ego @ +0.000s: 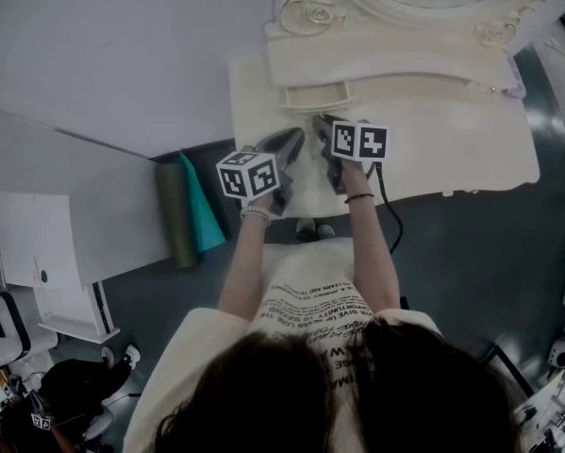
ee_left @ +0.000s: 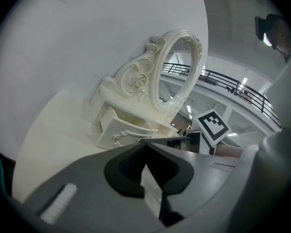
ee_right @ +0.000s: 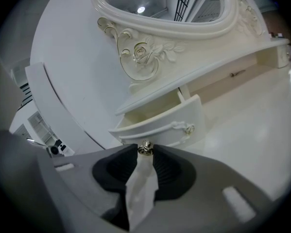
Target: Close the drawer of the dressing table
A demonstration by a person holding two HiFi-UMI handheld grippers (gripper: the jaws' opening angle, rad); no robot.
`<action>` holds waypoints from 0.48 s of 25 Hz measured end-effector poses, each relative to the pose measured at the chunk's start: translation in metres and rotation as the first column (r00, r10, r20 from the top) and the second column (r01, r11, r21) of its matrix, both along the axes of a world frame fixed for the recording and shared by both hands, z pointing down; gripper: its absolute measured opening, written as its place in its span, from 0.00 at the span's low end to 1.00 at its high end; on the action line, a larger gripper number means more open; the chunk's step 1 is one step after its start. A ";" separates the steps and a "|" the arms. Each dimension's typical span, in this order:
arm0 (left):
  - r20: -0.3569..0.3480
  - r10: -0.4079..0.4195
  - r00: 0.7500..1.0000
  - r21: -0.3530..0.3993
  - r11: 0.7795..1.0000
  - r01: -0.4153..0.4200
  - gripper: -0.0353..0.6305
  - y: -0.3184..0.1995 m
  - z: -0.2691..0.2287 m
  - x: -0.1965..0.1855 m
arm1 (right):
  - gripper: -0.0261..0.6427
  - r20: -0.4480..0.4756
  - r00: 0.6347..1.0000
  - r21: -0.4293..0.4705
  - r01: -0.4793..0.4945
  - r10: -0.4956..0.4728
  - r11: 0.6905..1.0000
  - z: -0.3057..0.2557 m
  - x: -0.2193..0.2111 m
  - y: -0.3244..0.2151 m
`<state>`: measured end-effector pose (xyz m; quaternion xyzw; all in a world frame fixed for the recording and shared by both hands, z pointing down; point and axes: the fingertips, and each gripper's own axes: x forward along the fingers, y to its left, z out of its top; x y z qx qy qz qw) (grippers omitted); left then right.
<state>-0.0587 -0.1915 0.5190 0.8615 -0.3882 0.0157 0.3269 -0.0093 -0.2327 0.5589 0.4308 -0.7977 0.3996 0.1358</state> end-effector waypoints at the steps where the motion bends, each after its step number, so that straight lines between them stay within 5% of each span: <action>1: -0.001 0.003 1.000 0.000 1.000 -0.003 0.06 0.000 0.000 0.000 | 0.20 -0.004 1.000 0.001 -0.001 0.001 1.000 0.000 0.000 0.000; 12: -0.004 0.016 1.000 0.008 1.000 -0.016 0.06 -0.008 -0.003 -0.002 | 0.20 -0.005 1.000 0.008 -0.009 0.009 1.000 -0.001 -0.002 -0.006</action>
